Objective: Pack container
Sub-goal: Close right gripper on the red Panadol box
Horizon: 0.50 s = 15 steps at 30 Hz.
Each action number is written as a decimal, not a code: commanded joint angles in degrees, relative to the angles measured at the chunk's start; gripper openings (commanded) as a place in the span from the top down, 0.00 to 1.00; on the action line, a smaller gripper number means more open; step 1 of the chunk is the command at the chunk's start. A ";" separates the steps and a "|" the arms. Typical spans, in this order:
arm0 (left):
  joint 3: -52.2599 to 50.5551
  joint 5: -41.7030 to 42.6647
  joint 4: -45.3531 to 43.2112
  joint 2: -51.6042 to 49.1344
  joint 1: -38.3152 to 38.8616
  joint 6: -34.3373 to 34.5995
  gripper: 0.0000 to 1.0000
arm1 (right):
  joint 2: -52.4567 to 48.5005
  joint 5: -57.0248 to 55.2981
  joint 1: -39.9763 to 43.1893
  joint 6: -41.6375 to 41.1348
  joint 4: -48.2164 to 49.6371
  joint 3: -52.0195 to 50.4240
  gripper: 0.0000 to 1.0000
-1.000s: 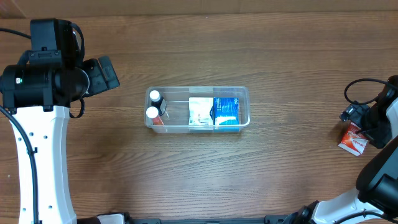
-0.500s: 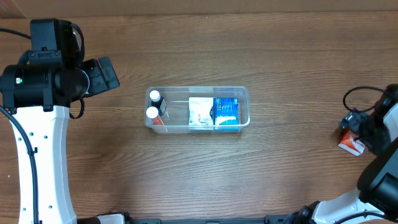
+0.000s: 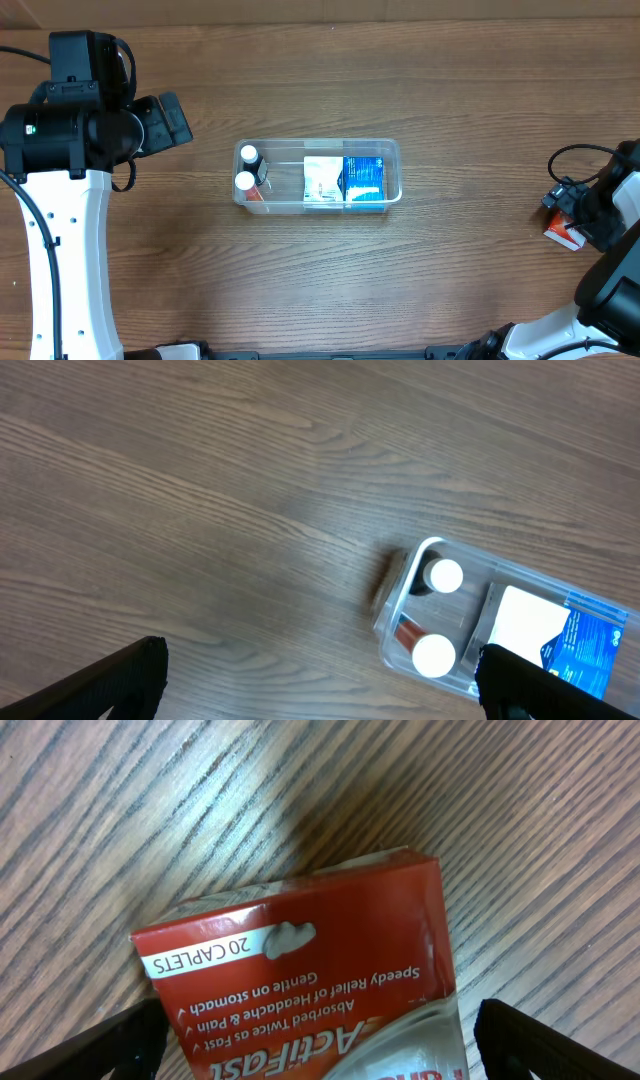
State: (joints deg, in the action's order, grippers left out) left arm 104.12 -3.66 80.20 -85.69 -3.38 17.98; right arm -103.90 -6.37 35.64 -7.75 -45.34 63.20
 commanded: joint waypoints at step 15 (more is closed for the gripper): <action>-0.52 0.11 0.61 -0.46 -0.09 -0.85 0.00 | -2.64 2.10 0.11 0.74 2.23 -0.24 0.00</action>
State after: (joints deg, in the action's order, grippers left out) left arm 104.12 -3.66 80.62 -85.69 -3.38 17.96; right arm -105.93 -6.02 35.64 -7.40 -43.75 63.20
